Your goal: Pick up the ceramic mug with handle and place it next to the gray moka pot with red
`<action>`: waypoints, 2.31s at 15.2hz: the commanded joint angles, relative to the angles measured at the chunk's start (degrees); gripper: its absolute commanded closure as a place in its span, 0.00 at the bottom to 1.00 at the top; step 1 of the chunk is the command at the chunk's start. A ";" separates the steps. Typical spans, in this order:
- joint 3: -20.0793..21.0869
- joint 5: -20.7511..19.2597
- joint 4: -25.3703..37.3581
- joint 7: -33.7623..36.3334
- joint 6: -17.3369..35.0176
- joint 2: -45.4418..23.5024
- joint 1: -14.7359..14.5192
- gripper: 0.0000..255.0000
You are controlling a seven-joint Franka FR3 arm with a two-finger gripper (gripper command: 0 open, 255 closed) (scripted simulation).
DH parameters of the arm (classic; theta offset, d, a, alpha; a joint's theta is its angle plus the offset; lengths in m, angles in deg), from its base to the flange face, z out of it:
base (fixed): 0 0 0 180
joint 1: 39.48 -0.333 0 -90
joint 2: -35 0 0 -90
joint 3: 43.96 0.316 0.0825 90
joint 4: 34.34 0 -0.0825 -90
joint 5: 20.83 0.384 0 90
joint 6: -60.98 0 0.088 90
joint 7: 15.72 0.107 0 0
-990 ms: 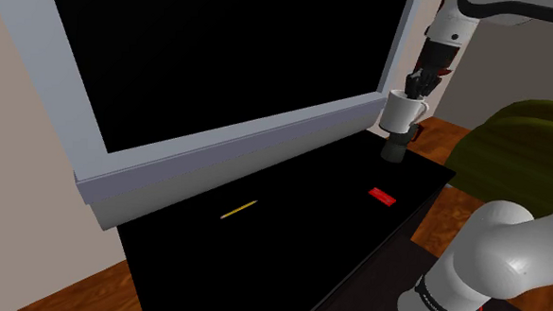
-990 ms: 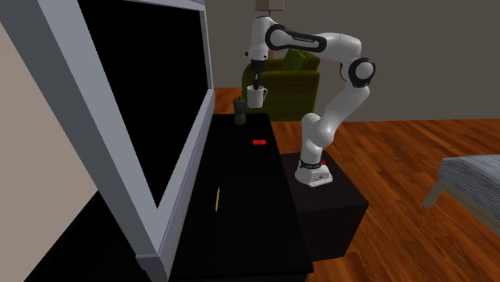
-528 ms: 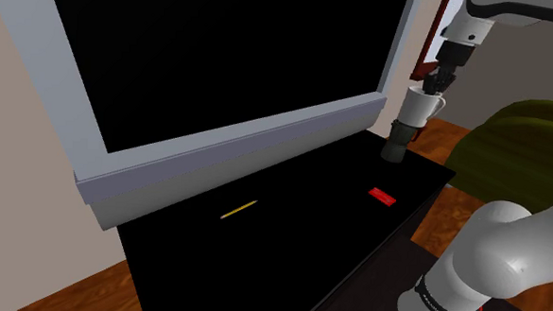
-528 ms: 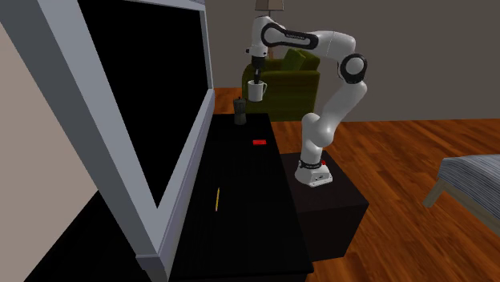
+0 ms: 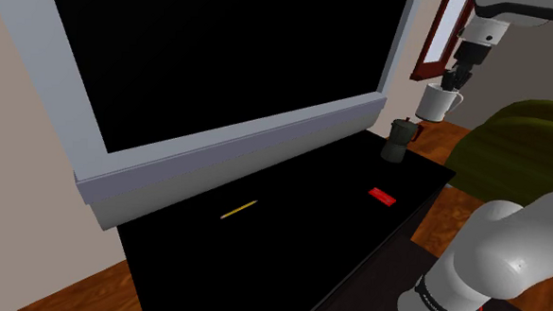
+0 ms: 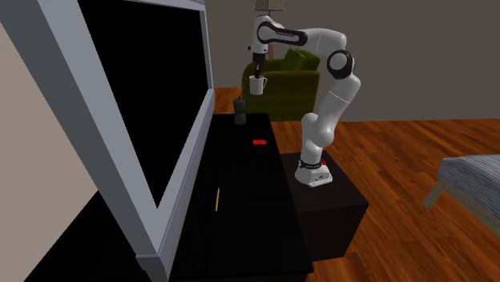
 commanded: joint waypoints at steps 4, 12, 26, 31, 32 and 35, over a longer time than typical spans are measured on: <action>-11.06 3.79 8.51 -10.11 0.47 -9.41 -2.27 1.00; -23.99 14.40 15.20 -22.91 1.88 -23.34 -2.82 1.00; -21.99 10.37 1.94 -20.57 13.13 -18.77 -2.77 1.00; -22.15 10.21 -1.97 -20.68 16.98 -18.63 -2.65 1.00; -22.22 10.25 -2.71 -20.76 17.74 -18.68 -2.63 1.00; -22.53 10.51 -4.85 -21.09 20.03 -19.01 -2.62 1.00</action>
